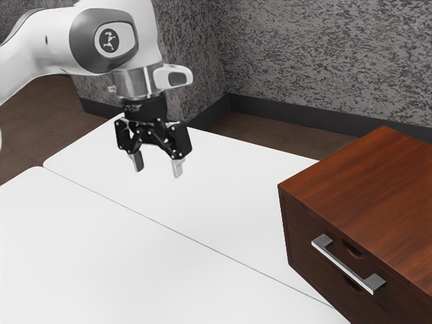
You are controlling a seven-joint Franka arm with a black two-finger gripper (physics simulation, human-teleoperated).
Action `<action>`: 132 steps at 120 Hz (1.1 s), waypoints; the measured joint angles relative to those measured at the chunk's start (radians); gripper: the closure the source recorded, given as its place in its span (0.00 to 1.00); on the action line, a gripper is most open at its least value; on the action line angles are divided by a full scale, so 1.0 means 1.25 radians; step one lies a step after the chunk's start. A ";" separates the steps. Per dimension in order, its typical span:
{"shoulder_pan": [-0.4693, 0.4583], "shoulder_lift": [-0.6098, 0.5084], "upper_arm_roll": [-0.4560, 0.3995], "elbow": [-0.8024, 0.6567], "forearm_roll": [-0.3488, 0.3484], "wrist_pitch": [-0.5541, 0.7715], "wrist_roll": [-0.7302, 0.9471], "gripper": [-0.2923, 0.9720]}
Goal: Pull the drawer handle with one arm to open the drawer
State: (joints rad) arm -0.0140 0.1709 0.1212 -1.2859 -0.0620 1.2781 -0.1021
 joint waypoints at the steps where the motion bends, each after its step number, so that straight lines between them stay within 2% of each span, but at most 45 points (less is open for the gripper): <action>1: 0.000 0.000 0.000 0.000 0.000 0.001 0.000 0.23; 22: 0.011 -0.004 0.003 0.001 -0.009 0.013 -0.008 0.23; 30: 0.022 -0.065 -0.015 0.045 -0.012 0.021 0.010 0.23; 32: 0.034 -0.081 -0.037 0.057 -0.013 0.029 0.023 0.23; 41: 0.135 -0.113 -0.240 0.077 -0.019 0.109 0.154 0.23; 45: 0.150 -0.114 -0.315 0.068 -0.016 0.136 0.221 0.23; 50: 0.124 -0.106 -0.371 0.049 -0.013 0.162 0.297 0.23; 56: 0.057 -0.098 -0.402 0.008 -0.008 0.187 0.377 0.23; 65: -0.044 -0.088 -0.418 -0.043 -0.003 0.217 0.483 0.23; 72: -0.078 -0.081 -0.421 -0.057 0.000 0.235 0.556 0.23; 96: 0.008 -0.044 -0.424 -0.067 0.027 0.269 0.759 0.23; 132: -0.004 -0.041 -0.425 -0.153 0.067 0.326 0.957 0.23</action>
State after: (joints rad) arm -0.0189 0.1194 -0.4095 -1.4775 0.0219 1.6851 1.0936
